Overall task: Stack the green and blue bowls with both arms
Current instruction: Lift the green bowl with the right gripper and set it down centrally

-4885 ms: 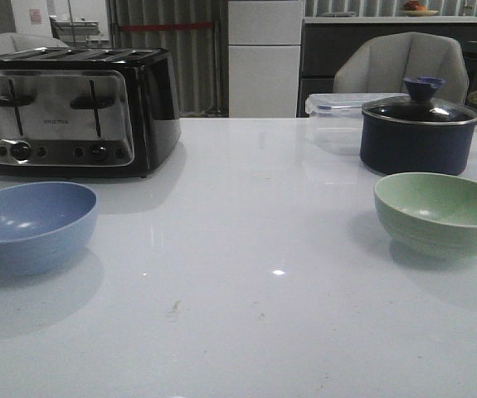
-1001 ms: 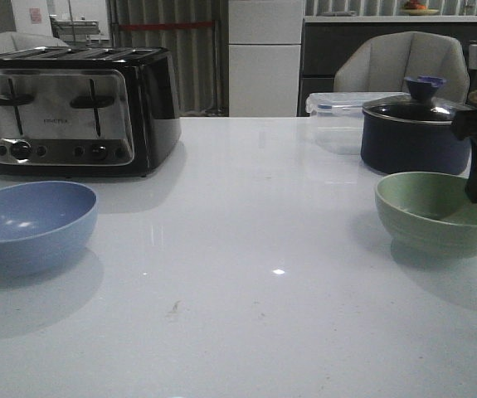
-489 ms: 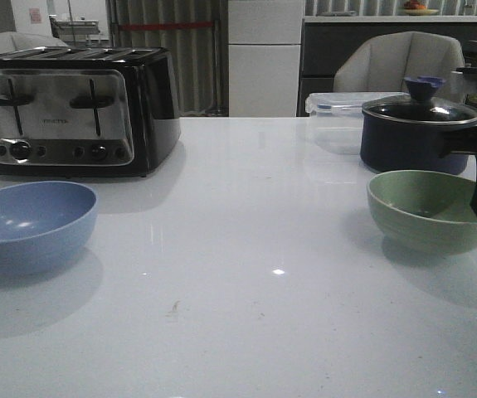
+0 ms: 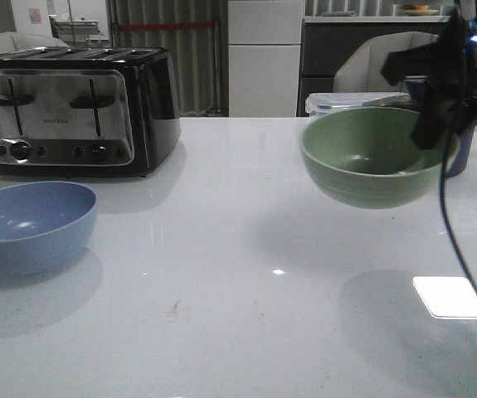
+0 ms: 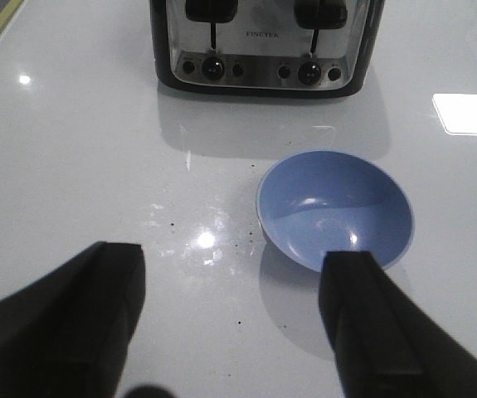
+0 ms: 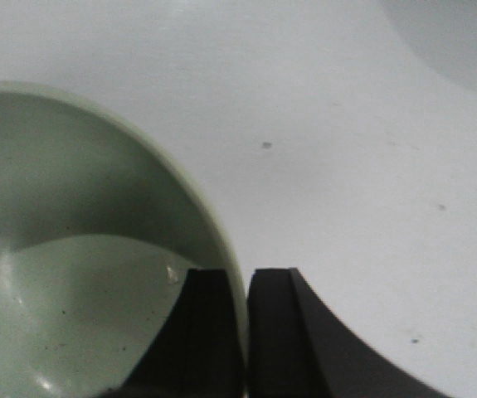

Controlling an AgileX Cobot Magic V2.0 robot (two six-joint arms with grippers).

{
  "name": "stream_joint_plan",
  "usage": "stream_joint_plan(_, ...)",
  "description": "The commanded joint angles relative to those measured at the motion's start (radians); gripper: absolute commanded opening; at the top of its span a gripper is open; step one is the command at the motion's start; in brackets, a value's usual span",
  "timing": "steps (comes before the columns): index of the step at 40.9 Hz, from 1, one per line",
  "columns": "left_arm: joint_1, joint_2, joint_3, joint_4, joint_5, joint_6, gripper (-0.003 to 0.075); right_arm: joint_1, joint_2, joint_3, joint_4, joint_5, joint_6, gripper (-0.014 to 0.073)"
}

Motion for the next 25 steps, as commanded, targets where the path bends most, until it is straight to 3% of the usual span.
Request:
stream_joint_plan(1,-0.009,0.008,-0.032,-0.005,-0.084,-0.006,0.051,0.088,-0.05,-0.03,0.015,-0.021,-0.019,0.0035)
stream_joint_plan(11,-0.009,0.008,-0.032,-0.005,-0.084,-0.006,0.051,0.269,0.023,-0.03,0.016,-0.062,-0.019,0.0035)
stream_joint_plan(25,-0.009,0.008,-0.032,-0.005,-0.084,-0.006,0.051,0.293,0.157,-0.03,0.121,-0.146,-0.018,0.0044)
